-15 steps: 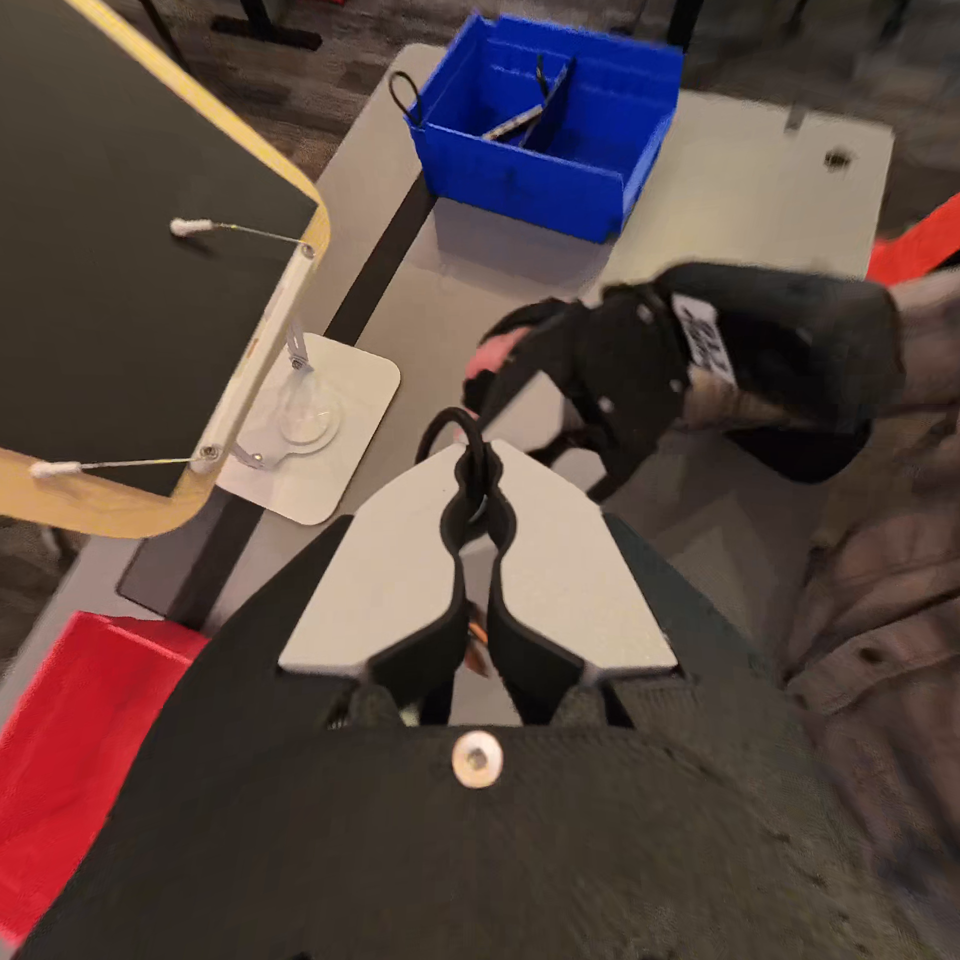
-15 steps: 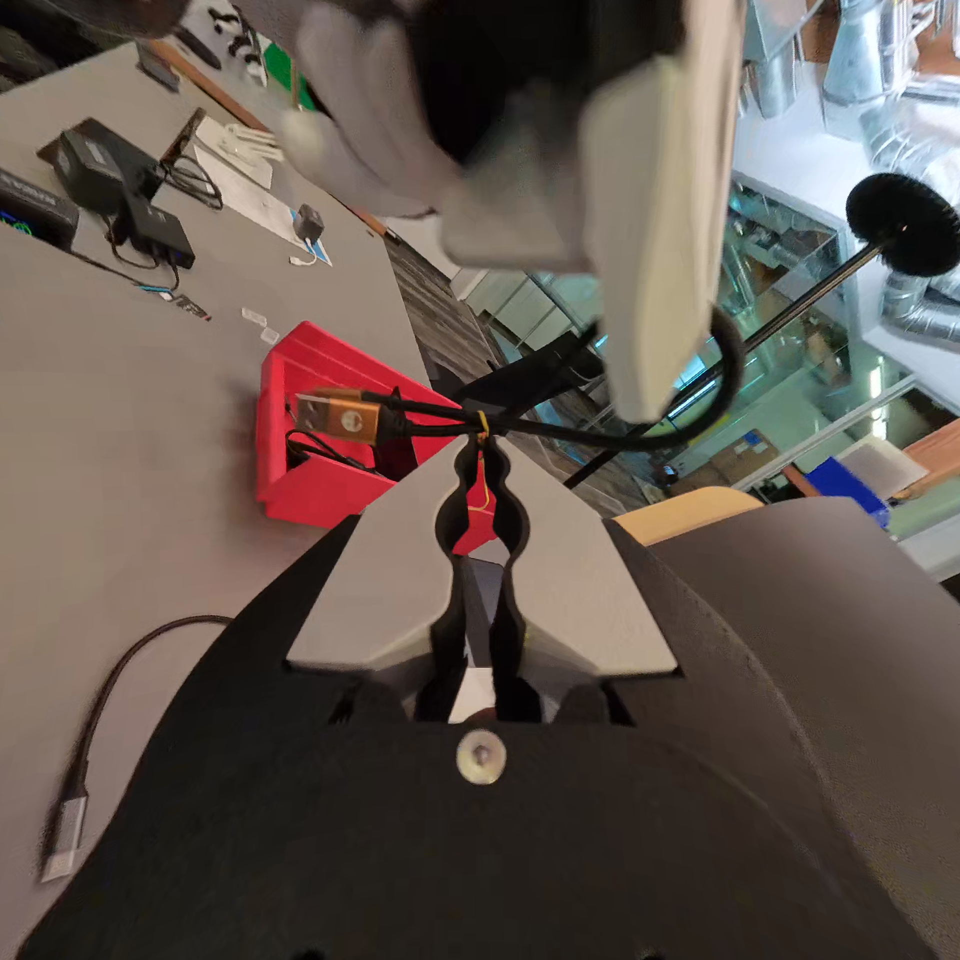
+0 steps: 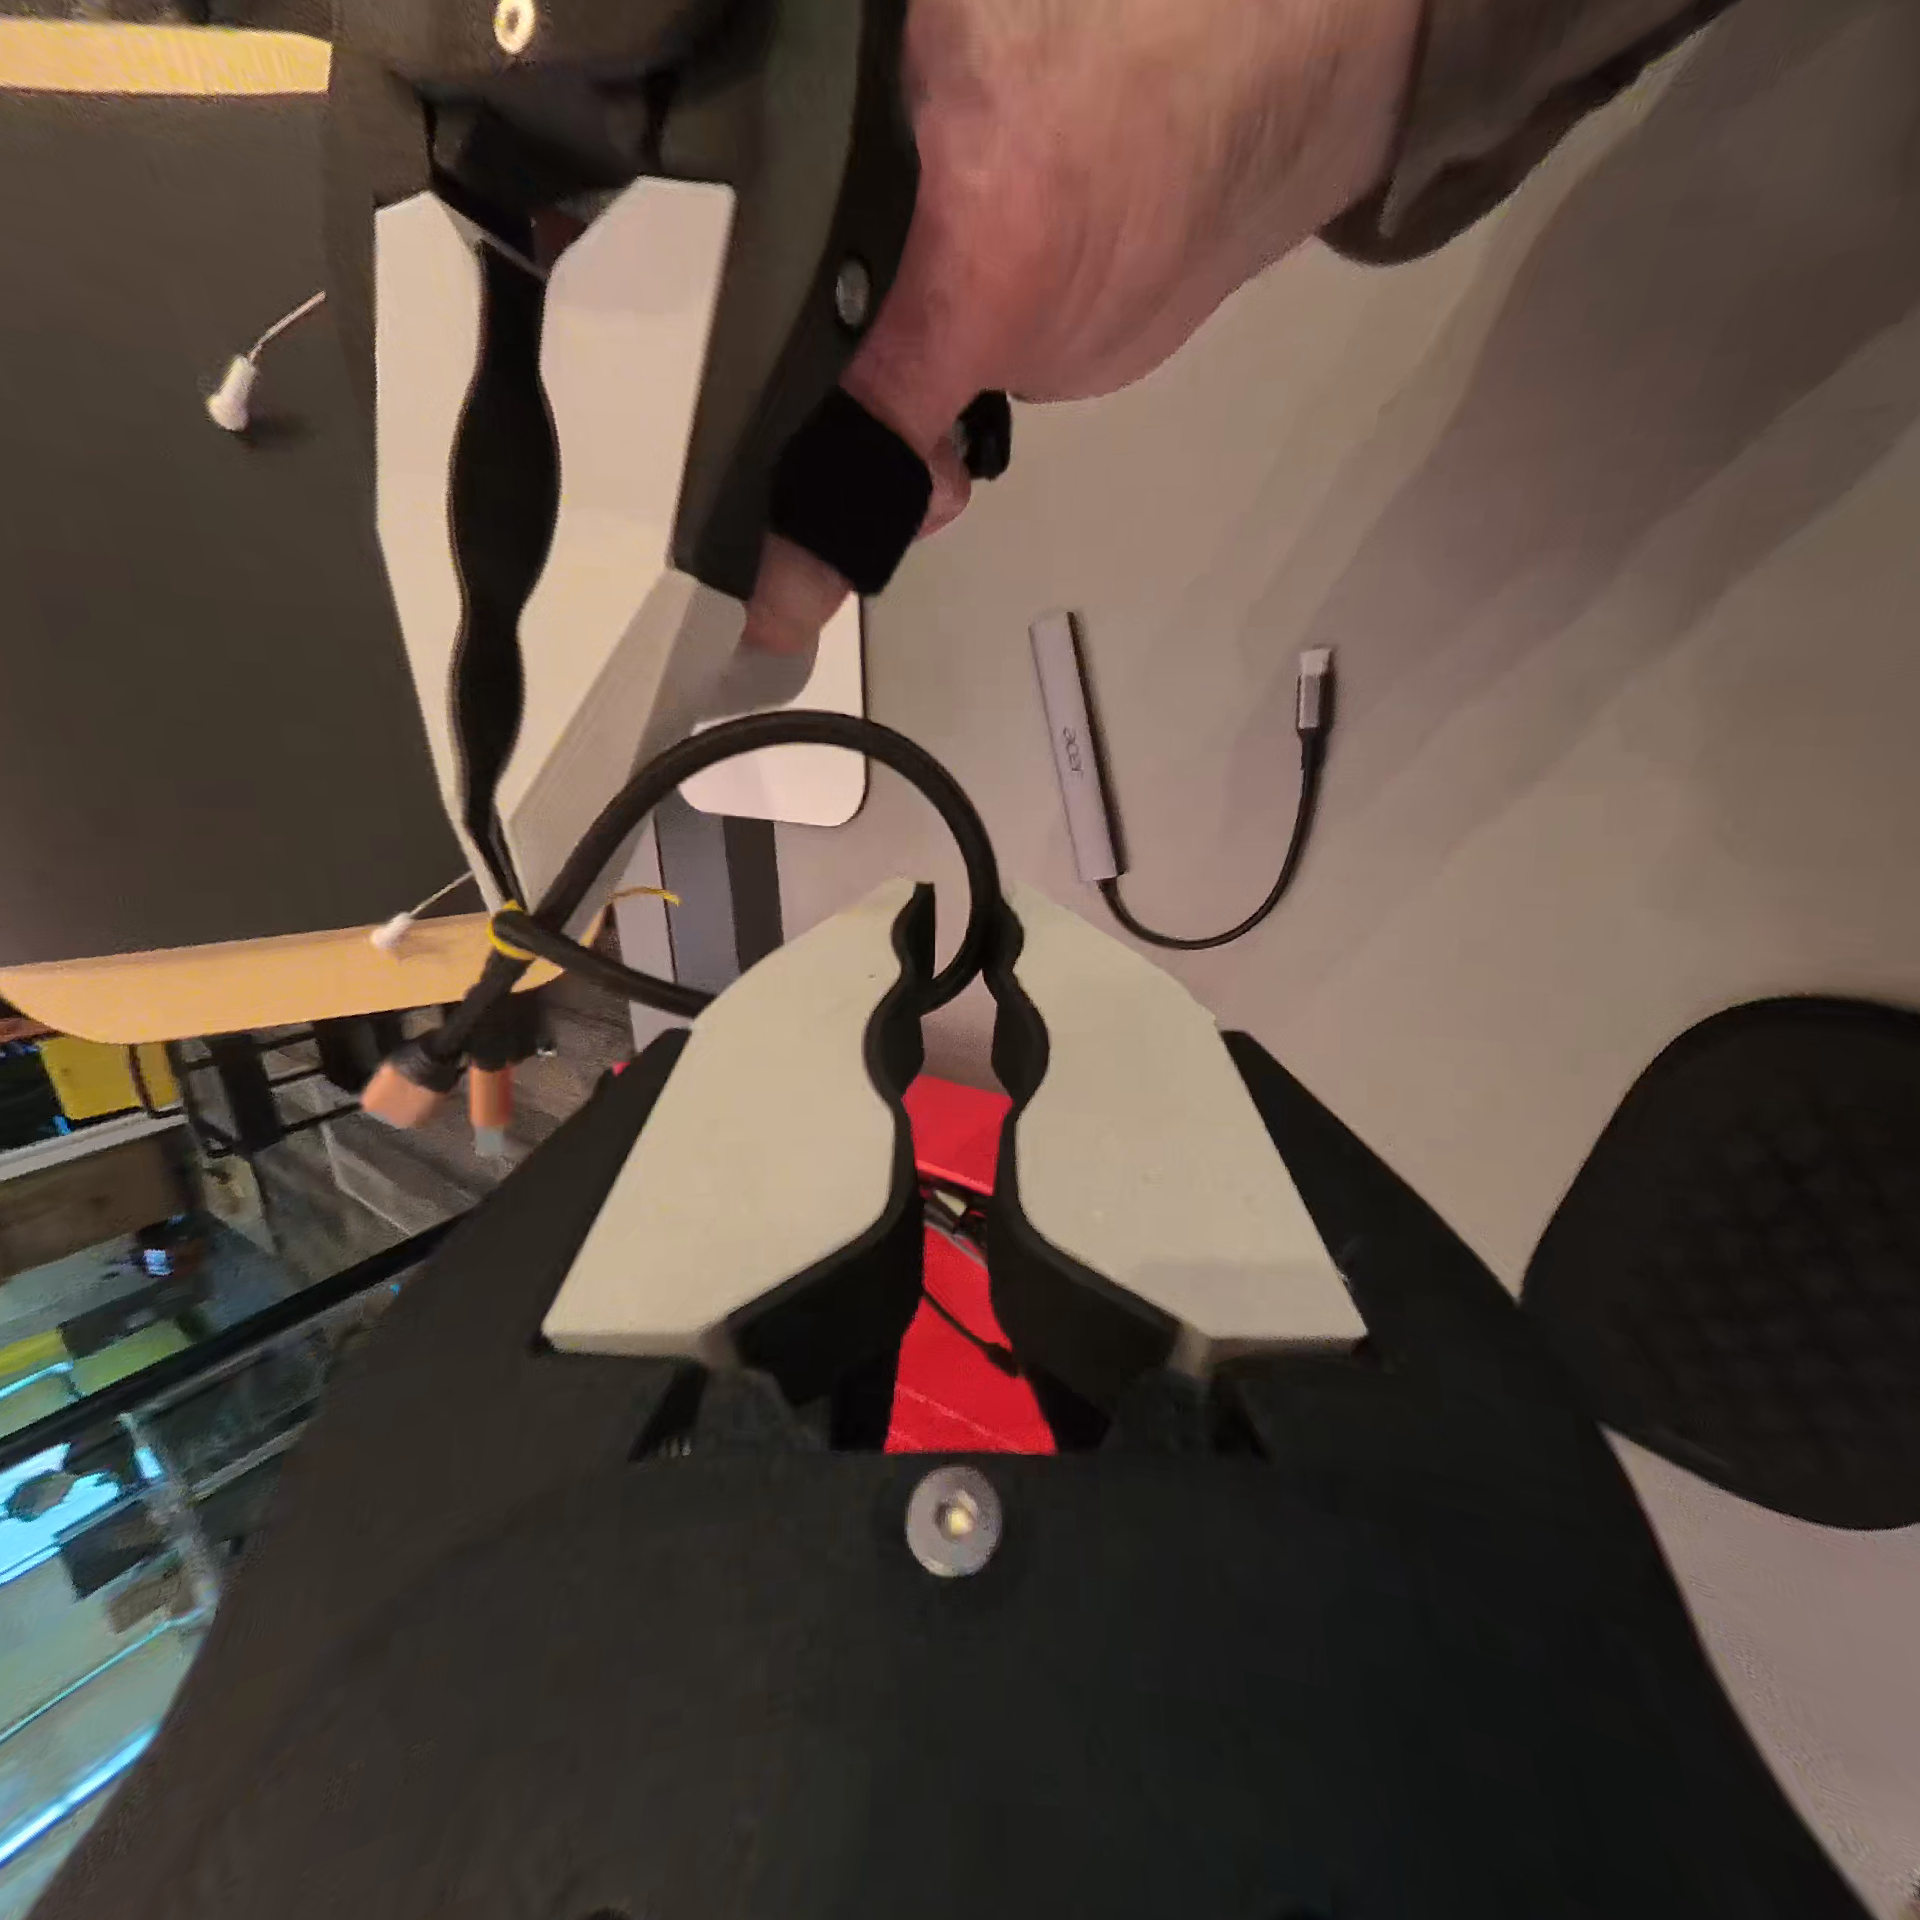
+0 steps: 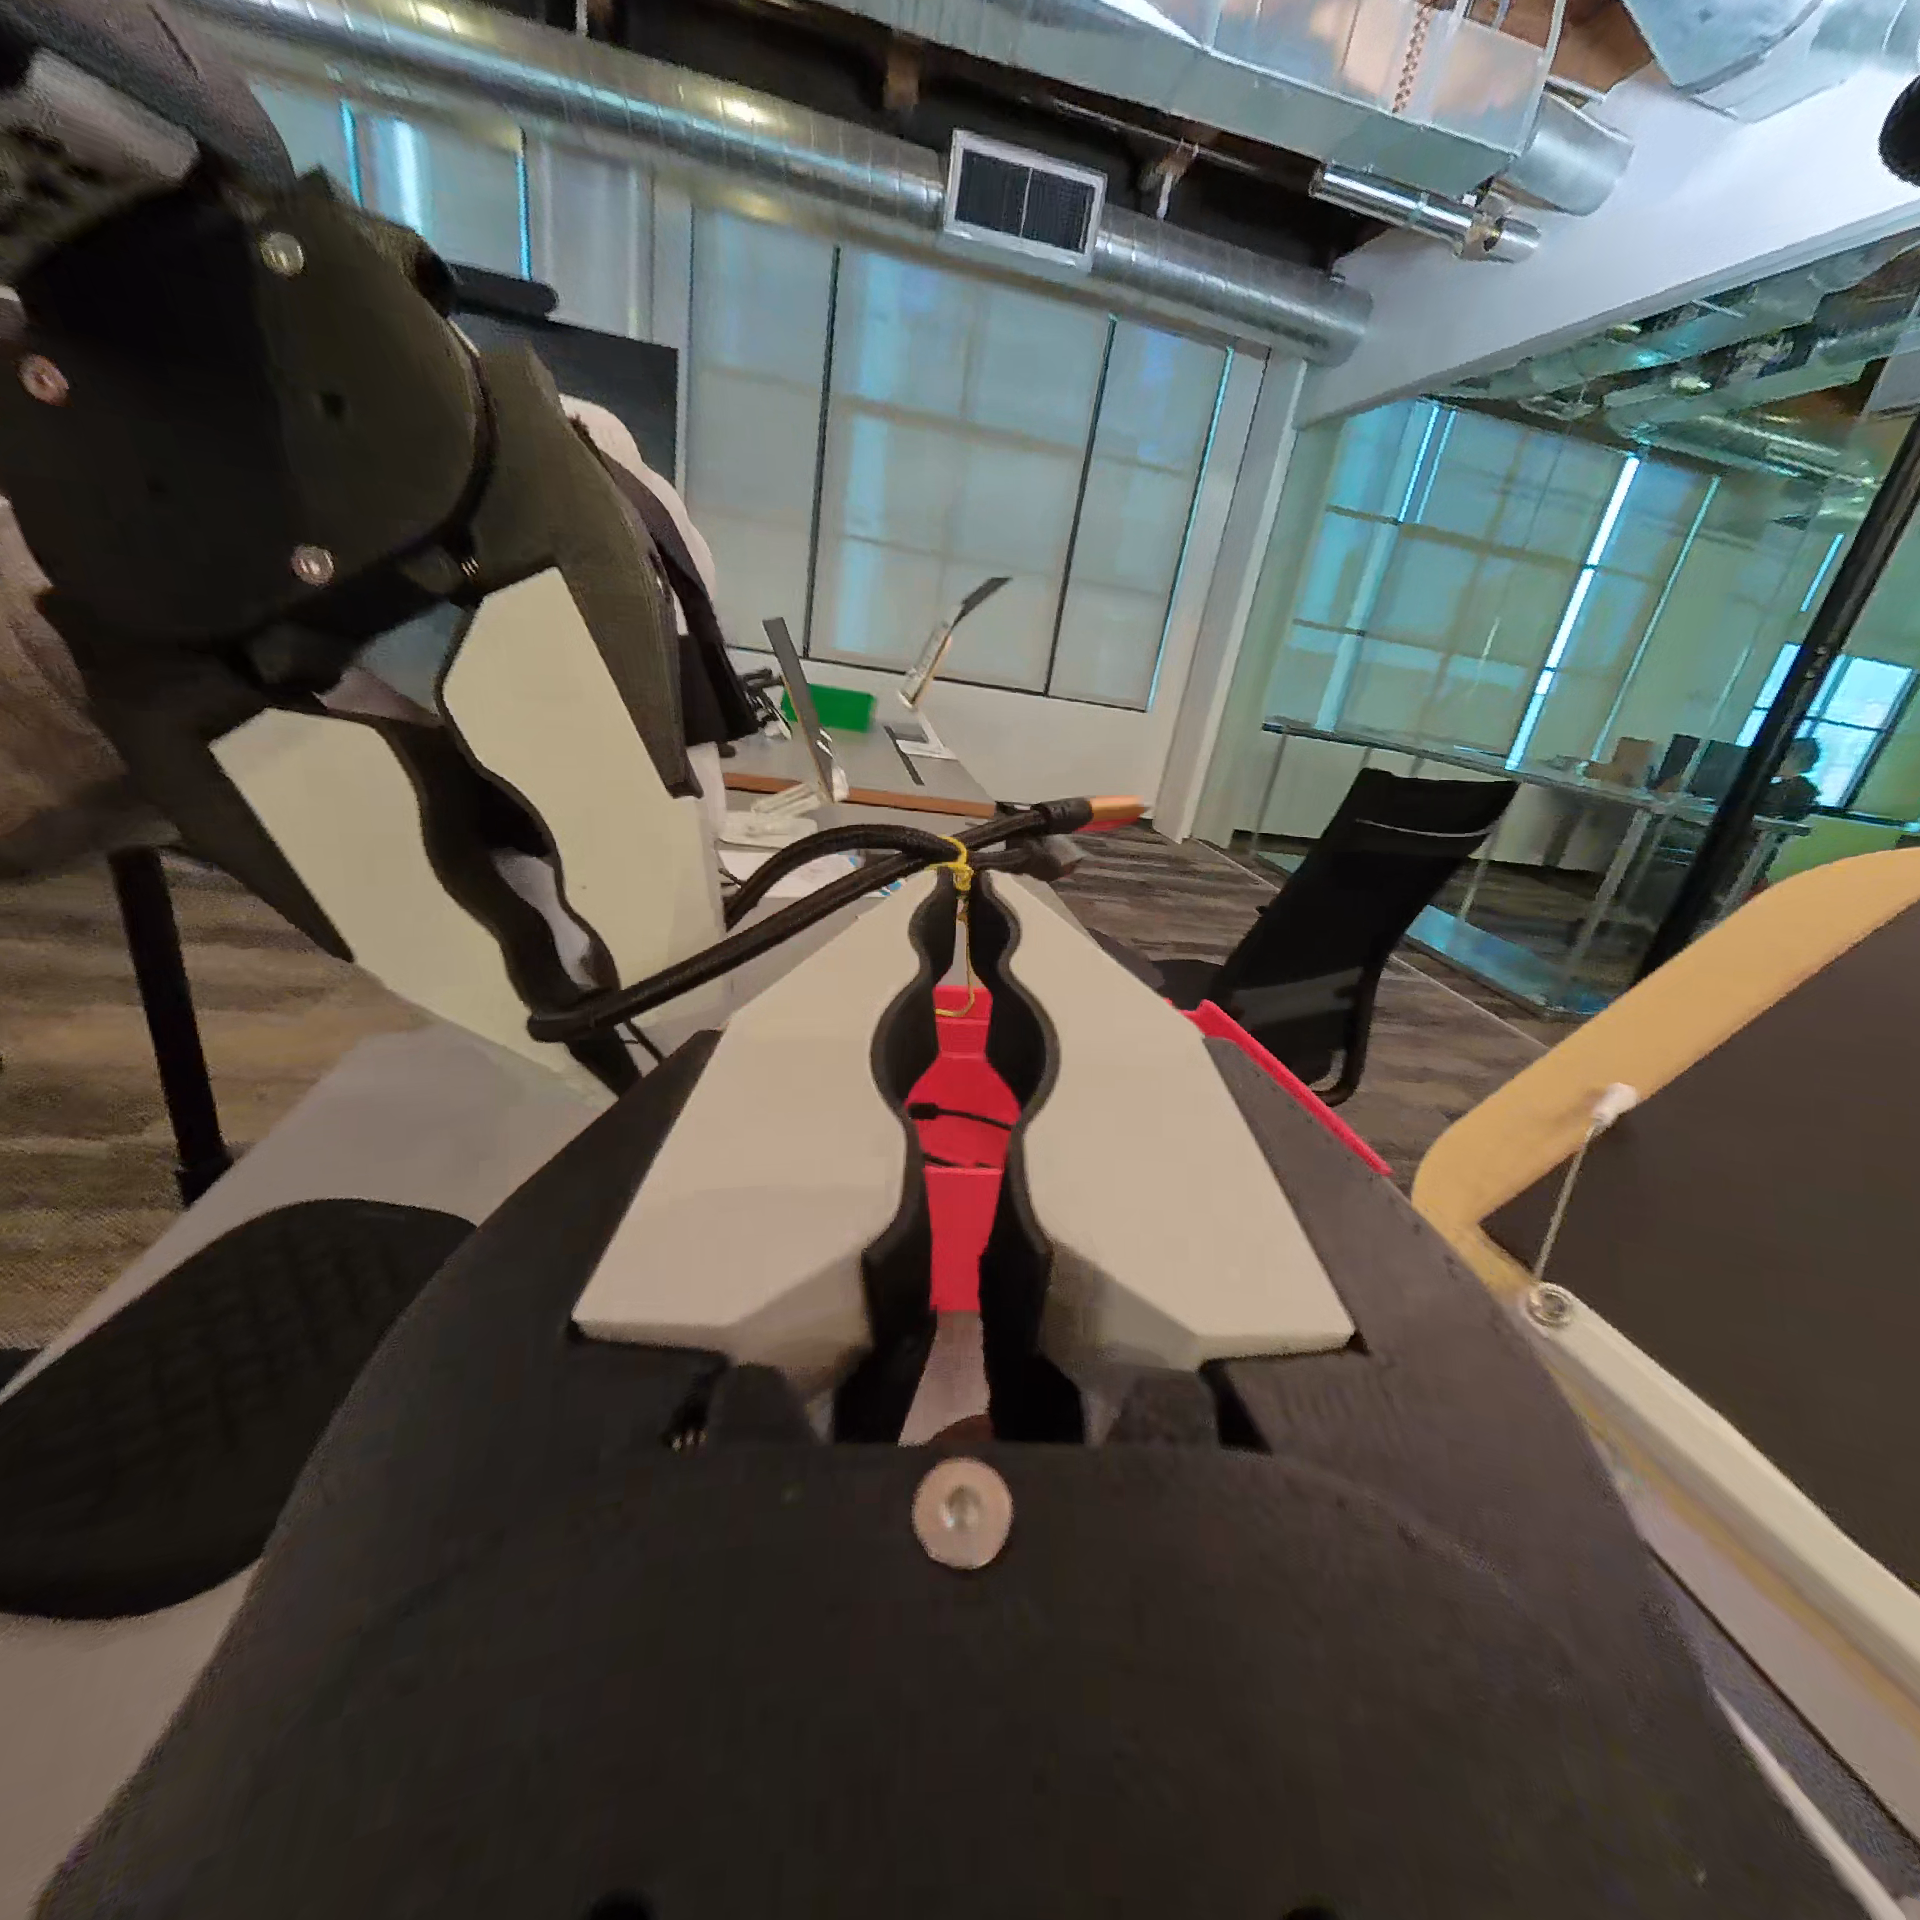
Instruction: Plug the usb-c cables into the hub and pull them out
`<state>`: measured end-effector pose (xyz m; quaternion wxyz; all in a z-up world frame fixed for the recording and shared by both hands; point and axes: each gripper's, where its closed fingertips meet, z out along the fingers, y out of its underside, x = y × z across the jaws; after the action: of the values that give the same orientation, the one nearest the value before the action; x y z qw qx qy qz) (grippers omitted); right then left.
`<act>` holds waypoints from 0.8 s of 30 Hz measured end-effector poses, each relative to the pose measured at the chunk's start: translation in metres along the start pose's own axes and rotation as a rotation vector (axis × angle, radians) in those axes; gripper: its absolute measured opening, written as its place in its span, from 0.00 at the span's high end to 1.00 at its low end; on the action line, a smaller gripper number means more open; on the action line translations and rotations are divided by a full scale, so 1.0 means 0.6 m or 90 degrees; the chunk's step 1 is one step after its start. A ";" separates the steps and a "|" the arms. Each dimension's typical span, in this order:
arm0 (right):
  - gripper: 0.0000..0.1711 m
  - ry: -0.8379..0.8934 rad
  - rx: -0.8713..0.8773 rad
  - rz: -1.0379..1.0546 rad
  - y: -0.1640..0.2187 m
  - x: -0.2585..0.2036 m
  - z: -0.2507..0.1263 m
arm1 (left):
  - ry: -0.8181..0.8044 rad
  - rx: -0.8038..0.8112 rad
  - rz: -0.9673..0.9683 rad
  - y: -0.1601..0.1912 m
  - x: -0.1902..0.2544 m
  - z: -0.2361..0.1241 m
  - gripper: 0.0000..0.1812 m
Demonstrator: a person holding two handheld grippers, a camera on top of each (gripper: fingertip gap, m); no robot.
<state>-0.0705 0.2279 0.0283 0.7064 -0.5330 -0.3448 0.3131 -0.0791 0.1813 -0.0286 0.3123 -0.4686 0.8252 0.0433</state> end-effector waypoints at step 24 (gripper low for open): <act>1.00 -0.094 -0.048 -0.165 0.001 -0.073 0.013 | -0.036 -0.035 -0.117 0.091 -0.080 0.023 0.82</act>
<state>-0.1016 0.1968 0.0223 0.6932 -0.4859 -0.4729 0.2446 -0.0987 0.2522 -0.0250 0.3252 -0.5490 0.7683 0.0501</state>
